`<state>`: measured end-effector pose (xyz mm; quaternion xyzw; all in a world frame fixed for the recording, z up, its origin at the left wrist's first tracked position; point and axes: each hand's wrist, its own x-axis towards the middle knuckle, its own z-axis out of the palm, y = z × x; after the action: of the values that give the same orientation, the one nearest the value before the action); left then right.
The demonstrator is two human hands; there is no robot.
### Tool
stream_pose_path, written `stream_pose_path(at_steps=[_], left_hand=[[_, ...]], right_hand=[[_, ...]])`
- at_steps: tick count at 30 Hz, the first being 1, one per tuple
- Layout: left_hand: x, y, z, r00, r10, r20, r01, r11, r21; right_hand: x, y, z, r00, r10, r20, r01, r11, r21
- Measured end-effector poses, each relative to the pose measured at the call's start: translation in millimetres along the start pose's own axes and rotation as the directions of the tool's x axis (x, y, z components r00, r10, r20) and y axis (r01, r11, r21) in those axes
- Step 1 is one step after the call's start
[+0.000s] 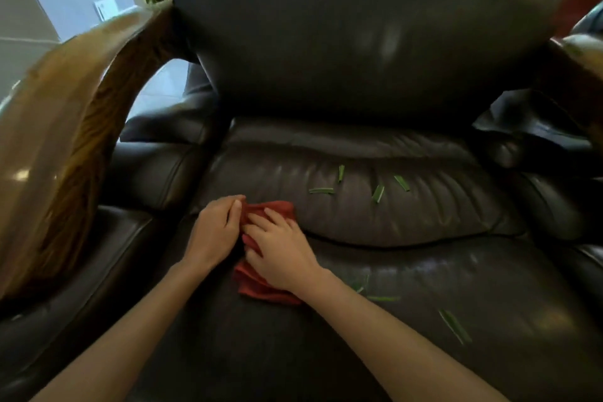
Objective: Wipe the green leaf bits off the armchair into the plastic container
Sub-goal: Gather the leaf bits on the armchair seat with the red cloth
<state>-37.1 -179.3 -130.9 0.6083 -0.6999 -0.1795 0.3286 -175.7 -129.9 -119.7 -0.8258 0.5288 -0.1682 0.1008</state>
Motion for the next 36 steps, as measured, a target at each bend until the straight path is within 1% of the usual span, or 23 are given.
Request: stream_pose_path(at_steps=[2, 4, 6, 8, 11, 16, 18, 22, 25, 29, 31, 33, 35, 36], left_hand=[[12, -4, 8, 1.000, 0.002, -0.016, -0.002, 0.999, -0.044], [16, -6, 12, 0.998, -0.021, -0.058, 0.017, 0.997, -0.079], [16, -3, 13, 0.994, -0.042, -0.104, 0.030, 0.993, -0.113], [15, -4, 14, 0.993, -0.031, -0.111, 0.019, 0.993, -0.113], [14, -4, 16, 0.999, 0.001, -0.051, -0.005, 0.997, -0.080], [18, 1, 20, 0.995, 0.065, 0.072, -0.069, 0.996, 0.058], [24, 4, 24, 0.990, 0.071, 0.120, -0.084, 0.991, 0.108], [32, 15, 38, 0.979, 0.039, 0.200, -0.084, 0.971, 0.223], [31, 25, 46, 0.973, 0.034, 0.227, -0.093, 0.963, 0.254], [25, 35, 54, 0.967, 0.037, 0.252, -0.110, 0.952, 0.285], [23, 36, 55, 0.967, 0.040, 0.251, -0.116, 0.949, 0.293], [22, 35, 56, 0.970, 0.042, 0.241, -0.115, 0.947, 0.299], [21, 34, 56, 0.972, 0.041, 0.230, -0.112, 0.946, 0.303], [21, 33, 57, 0.974, 0.043, 0.223, -0.111, 0.946, 0.304]], right_hand=[[29, 12, 5, 0.999, -0.036, -0.031, 0.034, 0.997, -0.068], [55, 20, 8, 0.998, -0.068, -0.010, 0.066, 0.989, -0.131], [77, 31, 10, 0.998, -0.050, 0.032, 0.055, 0.982, -0.181], [97, 40, 11, 0.998, -0.001, 0.067, 0.017, 0.969, -0.247], [110, 48, 16, 0.994, 0.092, 0.060, -0.068, 0.941, -0.331], [107, 65, 14, 0.969, 0.240, -0.049, -0.242, 0.907, -0.345], [102, 79, 4, 0.946, 0.317, -0.072, -0.323, 0.888, -0.327], [70, 123, -23, 0.861, 0.498, -0.102, -0.505, 0.812, -0.294], [37, 154, -44, 0.812, 0.574, -0.106, -0.577, 0.761, -0.296], [-1, 174, -60, 0.728, 0.670, -0.145, -0.678, 0.671, -0.301], [-13, 177, -66, 0.680, 0.718, -0.147, -0.719, 0.616, -0.321], [-16, 177, -72, 0.653, 0.748, -0.121, -0.735, 0.587, -0.340], [-12, 175, -84, 0.644, 0.761, -0.077, -0.734, 0.587, -0.340], [-11, 176, -92, 0.658, 0.750, -0.072, -0.726, 0.605, -0.328]])
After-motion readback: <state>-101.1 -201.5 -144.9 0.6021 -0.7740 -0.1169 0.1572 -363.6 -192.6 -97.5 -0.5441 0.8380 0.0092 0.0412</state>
